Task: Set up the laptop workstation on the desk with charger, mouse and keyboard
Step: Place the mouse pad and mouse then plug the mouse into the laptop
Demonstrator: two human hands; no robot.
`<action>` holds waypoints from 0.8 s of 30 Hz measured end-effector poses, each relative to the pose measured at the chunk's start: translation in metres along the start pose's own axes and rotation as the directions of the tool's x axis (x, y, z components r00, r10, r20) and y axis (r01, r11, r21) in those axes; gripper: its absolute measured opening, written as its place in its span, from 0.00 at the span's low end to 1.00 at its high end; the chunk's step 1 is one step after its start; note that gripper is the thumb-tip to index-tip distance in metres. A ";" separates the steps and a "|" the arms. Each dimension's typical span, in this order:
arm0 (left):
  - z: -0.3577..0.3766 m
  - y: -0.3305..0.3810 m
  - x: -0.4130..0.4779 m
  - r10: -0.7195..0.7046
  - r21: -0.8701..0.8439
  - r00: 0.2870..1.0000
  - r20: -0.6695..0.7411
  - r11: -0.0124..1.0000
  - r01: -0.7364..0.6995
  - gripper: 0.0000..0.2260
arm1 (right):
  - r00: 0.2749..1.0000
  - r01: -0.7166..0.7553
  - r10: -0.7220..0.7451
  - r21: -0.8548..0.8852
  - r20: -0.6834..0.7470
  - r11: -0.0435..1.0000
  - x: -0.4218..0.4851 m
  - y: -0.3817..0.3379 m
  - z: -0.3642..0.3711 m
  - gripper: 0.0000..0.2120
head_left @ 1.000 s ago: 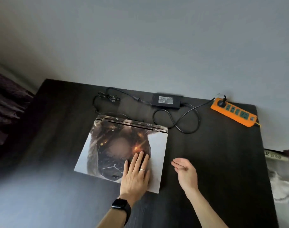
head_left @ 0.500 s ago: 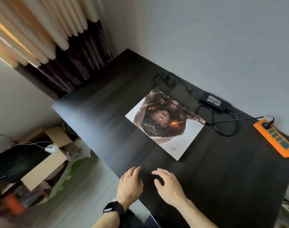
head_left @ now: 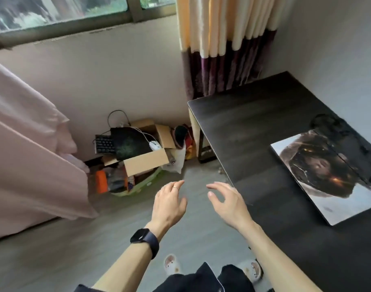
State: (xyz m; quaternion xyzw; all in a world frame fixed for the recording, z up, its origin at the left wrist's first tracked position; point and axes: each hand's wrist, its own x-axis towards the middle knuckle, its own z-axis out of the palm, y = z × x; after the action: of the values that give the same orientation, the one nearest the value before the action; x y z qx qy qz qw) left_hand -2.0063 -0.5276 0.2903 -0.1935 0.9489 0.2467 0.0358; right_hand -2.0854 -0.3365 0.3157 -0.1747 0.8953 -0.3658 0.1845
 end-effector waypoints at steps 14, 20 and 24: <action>-0.114 -0.162 -0.013 -0.358 -0.225 0.920 -0.159 0.921 0.319 0.21 | 0.960 0.156 -0.157 0.023 0.233 0.988 0.077 -0.159 0.107 0.14; -0.135 -0.199 0.036 -0.429 -0.291 0.896 -0.117 0.877 0.382 0.22 | 0.951 0.097 -0.104 0.040 0.292 0.994 0.148 -0.171 0.142 0.17; -0.145 -0.229 0.102 -0.477 -0.296 0.877 -0.065 0.848 0.439 0.22 | 0.934 0.021 -0.034 0.038 0.355 0.999 0.219 -0.172 0.169 0.23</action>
State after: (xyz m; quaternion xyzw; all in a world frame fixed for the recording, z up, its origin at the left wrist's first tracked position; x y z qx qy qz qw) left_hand -2.0083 -0.8178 0.2966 -0.4340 0.8321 0.3452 0.0017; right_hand -2.1685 -0.6500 0.2829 -0.2473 0.8383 -0.3457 0.3413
